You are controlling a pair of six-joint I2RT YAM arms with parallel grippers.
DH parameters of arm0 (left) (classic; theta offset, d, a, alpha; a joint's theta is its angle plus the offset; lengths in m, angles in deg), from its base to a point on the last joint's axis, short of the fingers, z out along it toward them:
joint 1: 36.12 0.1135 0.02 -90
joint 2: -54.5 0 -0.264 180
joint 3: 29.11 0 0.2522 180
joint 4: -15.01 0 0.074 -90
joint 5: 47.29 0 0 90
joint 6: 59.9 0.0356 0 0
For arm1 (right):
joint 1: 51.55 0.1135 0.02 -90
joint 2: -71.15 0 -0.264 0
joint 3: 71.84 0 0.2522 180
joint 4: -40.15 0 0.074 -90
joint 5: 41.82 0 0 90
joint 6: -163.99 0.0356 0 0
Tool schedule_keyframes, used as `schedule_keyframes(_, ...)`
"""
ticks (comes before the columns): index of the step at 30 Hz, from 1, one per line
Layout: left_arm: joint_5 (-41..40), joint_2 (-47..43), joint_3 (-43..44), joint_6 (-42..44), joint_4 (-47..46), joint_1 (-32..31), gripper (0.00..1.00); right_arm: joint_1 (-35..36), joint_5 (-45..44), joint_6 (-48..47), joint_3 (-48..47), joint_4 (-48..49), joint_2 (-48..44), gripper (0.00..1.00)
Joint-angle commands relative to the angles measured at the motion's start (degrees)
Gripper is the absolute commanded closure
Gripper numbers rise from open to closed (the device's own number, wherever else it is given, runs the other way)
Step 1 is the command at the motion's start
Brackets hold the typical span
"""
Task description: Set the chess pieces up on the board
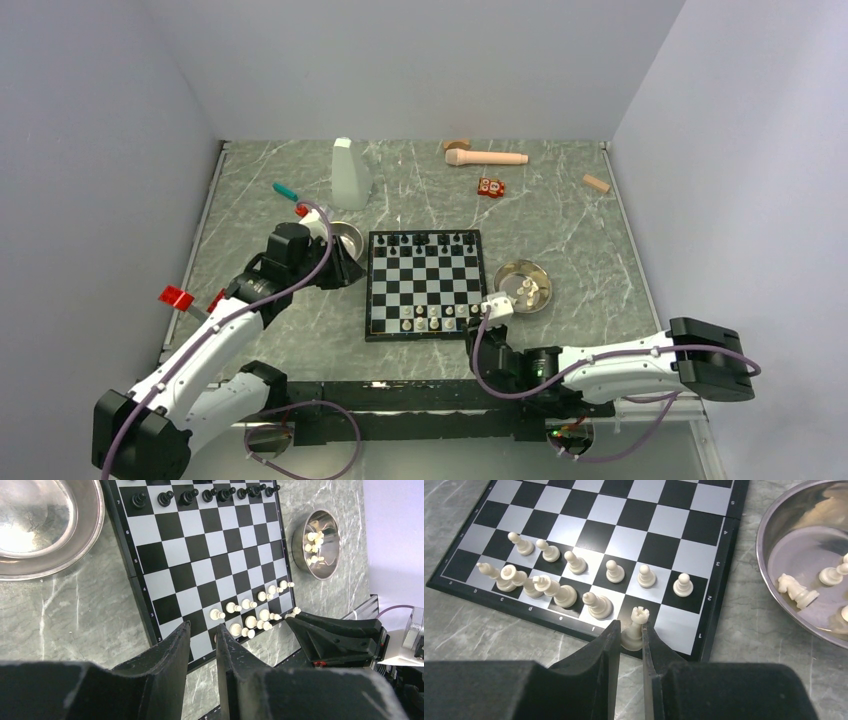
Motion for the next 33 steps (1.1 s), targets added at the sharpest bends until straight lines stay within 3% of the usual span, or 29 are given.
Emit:
schedule_keyframes(1, 0.64, 0.03, -0.08, 0.77, -2.81, -0.2, 0.69, 1.63, -8.32, 4.11, -0.01, 1.43, 1.4, 0.93)
schedule_keyframes(22, 0.76, -0.01, -1.87, -0.07, -3.86, -0.18, 0.69, 2.07, -8.46, 5.33, 1.35, 8.12, 8.61, 0.88)
schedule_keyframes(33, 0.5, -0.6, -2.86, -0.29, -3.87, -0.2, 0.69, 2.16, -7.43, 6.9, 1.59, 7.26, 8.75, 0.77)
